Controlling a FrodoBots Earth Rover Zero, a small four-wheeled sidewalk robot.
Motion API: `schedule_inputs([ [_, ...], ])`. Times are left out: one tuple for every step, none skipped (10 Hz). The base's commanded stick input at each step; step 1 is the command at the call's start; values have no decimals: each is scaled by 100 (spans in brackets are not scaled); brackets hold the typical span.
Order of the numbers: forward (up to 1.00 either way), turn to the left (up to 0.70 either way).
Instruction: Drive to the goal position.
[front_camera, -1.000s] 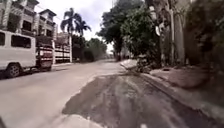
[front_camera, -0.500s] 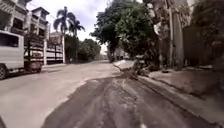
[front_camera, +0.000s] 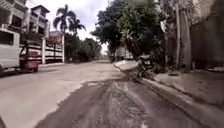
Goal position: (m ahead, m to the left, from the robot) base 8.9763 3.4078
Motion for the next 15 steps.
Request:
schedule_inputs([
  [70,0],
  [70,0],
  [70,0],
  [70,0],
  [70,0],
  [70,0],
  [70,3],
  [70,26],
  [70,34],
  [70,23],
  [70,9],
  [70,0],
  [70,0],
  [70,0],
  [70,0],
])
